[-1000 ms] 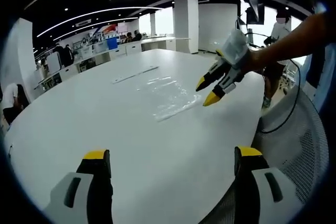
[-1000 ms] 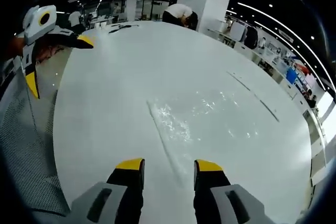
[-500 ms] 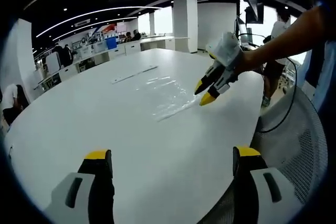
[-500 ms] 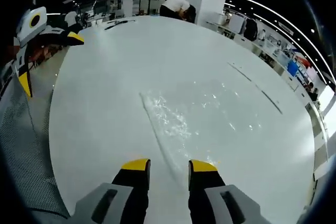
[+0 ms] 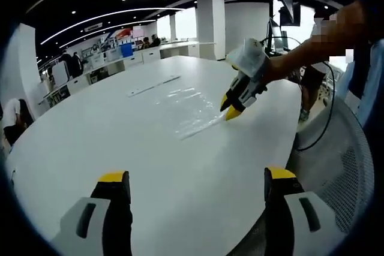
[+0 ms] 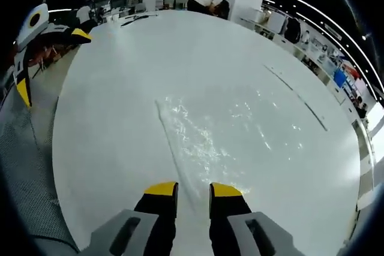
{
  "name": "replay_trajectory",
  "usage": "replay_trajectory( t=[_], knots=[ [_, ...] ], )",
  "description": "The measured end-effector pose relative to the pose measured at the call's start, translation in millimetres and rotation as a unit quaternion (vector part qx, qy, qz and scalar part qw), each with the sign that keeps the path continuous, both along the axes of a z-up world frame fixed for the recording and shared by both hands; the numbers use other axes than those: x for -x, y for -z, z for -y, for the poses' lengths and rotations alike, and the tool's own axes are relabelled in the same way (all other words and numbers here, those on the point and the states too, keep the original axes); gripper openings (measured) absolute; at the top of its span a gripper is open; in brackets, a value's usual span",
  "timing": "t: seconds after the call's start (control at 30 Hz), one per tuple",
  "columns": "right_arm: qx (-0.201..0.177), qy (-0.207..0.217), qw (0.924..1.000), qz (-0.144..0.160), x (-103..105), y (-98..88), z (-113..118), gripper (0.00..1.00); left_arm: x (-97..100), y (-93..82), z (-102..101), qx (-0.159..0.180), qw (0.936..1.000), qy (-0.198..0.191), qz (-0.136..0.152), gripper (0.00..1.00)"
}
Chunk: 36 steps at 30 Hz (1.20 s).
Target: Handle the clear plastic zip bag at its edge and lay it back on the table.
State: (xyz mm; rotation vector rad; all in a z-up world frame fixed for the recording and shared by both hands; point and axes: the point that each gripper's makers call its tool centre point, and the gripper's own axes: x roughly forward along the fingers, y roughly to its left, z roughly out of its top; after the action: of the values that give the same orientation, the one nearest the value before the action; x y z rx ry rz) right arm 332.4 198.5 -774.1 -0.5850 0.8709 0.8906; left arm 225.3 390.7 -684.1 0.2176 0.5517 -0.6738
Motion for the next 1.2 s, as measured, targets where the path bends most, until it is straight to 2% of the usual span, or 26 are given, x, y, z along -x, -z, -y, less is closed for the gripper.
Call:
replay_trajectory(
  t=[0.5,0.7,0.77,0.87,1.0,1.07,1.13,1.2],
  knots=[
    [0.020,-0.021,0.9991,-0.030,-2,8.5,-5,0.16,-2.3,-2.5,-2,-0.007,1.0000,0.004,0.001,0.89],
    [0.010,-0.032,0.9986,-0.041,0,9.0,-4,0.15,-3.1,-3.0,-1,-0.011,0.9999,0.008,-0.001,0.88],
    [0.017,-0.056,0.9976,-0.038,2,8.5,-5,0.14,-3.6,-2.8,-1,-0.013,0.9999,0.010,0.000,0.87],
    [0.019,-0.066,0.9967,-0.042,3,8.6,-6,0.13,-4.6,-2.4,0,-0.015,0.9998,0.011,-0.001,0.87],
    [0.034,-0.107,0.9928,-0.041,7,9.7,-9,0.07,-3.9,-3.2,1,-0.018,0.9997,0.015,-0.001,0.87],
    [0.039,-0.117,0.9916,-0.038,10,10.5,-10,0.03,-4.1,-2.9,1,-0.019,0.9997,0.015,-0.002,0.86],
    [0.044,-0.123,0.9908,-0.033,4,11.1,-8,0.00,-4.4,-2.1,1,-0.020,0.9997,0.015,-0.003,0.86],
    [0.058,-0.141,0.9882,-0.020,3,10.9,-7,0.00,-4.1,-1.1,0,-0.021,0.9996,0.017,-0.004,0.86]
  ],
)
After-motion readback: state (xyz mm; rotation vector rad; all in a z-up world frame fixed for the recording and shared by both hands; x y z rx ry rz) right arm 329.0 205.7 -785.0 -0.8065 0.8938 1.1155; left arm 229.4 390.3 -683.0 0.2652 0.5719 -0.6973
